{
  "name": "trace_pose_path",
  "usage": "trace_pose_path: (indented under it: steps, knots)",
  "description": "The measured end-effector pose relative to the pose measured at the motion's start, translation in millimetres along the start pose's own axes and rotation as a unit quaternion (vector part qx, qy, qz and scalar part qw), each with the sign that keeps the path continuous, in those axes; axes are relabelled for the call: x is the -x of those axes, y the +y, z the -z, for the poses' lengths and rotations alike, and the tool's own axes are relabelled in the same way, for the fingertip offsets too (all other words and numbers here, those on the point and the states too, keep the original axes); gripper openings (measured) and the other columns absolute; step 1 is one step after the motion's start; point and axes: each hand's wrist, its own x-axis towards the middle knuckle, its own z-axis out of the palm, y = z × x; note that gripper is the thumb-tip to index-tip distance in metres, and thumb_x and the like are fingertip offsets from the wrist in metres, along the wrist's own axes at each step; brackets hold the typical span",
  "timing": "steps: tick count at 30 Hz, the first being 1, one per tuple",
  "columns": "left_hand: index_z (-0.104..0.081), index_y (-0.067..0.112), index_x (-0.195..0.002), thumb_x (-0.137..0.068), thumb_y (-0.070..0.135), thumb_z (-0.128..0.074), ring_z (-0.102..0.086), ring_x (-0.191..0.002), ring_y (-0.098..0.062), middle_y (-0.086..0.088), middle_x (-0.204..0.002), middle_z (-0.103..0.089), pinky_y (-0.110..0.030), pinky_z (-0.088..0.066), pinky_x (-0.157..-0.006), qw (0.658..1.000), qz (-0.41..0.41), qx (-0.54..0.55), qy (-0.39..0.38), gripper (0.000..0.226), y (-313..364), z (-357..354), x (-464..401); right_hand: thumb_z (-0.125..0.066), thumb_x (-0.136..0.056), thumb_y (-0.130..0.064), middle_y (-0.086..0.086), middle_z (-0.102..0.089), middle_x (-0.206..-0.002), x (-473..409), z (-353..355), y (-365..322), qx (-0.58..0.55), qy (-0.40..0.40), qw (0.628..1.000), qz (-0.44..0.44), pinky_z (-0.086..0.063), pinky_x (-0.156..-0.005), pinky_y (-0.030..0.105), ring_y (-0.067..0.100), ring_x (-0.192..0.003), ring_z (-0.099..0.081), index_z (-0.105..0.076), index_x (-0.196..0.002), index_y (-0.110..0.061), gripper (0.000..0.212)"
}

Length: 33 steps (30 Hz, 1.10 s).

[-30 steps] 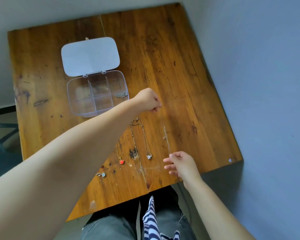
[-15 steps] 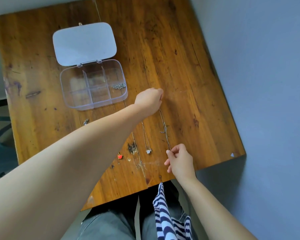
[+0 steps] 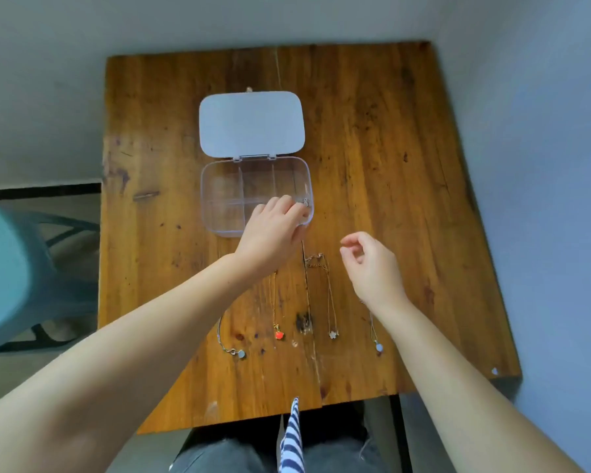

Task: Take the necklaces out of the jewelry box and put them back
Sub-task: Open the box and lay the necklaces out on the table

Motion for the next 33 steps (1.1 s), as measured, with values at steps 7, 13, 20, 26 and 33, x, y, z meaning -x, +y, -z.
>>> trace_pose_path:
  steps: [7, 13, 20, 26, 33]
  knots:
    - [-0.063, 0.009, -0.1, -0.095, 0.026, -0.048, -0.053, -0.093, -0.029, -0.01, -0.099, -0.06, -0.042, -0.045, -0.076, 0.997, 0.067, 0.018, -0.034, 0.024, -56, 4, 28, -0.049, -0.095, -0.01, 0.008, -0.065, -0.11, -88, -24, -76, 0.355, -0.089, 0.901, 0.232, -0.049, -0.068, 0.032, 0.027, -0.094, -0.062, -0.067, -0.112, -0.012, 0.025]
    - [-0.064, 0.012, -0.099, -0.095, 0.023, -0.047, -0.055, -0.092, -0.026, -0.008, -0.097, -0.063, -0.04, -0.044, -0.082, 0.998, 0.062, 0.022, -0.022, 0.02, -56, -1, 28, -0.058, -0.086, 0.0, 0.016, -0.06, -0.105, -95, -34, -96, 0.561, -0.159, 0.781, 0.224, -0.038, -0.063, 0.035, 0.031, -0.092, -0.055, -0.063, -0.11, -0.005, 0.025]
    - [-0.063, 0.012, -0.097, -0.096, 0.023, -0.045, -0.056, -0.092, -0.026, -0.007, -0.096, -0.063, -0.041, -0.042, -0.087, 0.998, 0.058, 0.025, -0.012, 0.021, -57, -1, 30, -0.062, -0.089, -0.014, 0.008, -0.061, -0.095, -100, -46, -100, 0.617, -0.156, 0.75, 0.18, -0.038, -0.062, 0.029, 0.025, -0.084, -0.054, -0.066, -0.106, -0.012, 0.018]
    - [-0.063, 0.011, -0.095, -0.096, 0.023, -0.047, -0.055, -0.092, -0.026, -0.006, -0.095, -0.063, -0.039, -0.04, -0.086, 0.998, 0.06, 0.028, -0.014, 0.021, -57, -1, 29, -0.058, -0.09, -0.015, 0.006, -0.06, -0.086, -104, -45, -94, 0.522, -0.144, 0.828, 0.144, -0.043, -0.06, 0.027, 0.021, -0.075, -0.054, -0.067, -0.098, -0.011, 0.013]
    - [-0.045, 0.015, -0.132, -0.093, 0.029, -0.05, -0.05, -0.12, -0.022, -0.005, -0.129, -0.056, -0.039, -0.038, -0.101, 0.982, 0.112, 0.152, -0.022, 0.041, -47, 15, 21, -0.062, -0.089, -0.022, 0.002, -0.073, -0.096, -93, 13, -89, -0.111, -0.279, 0.954, 0.007, -0.05, -0.069, 0.024, 0.017, -0.092, -0.069, -0.065, -0.083, -0.021, 0.007]
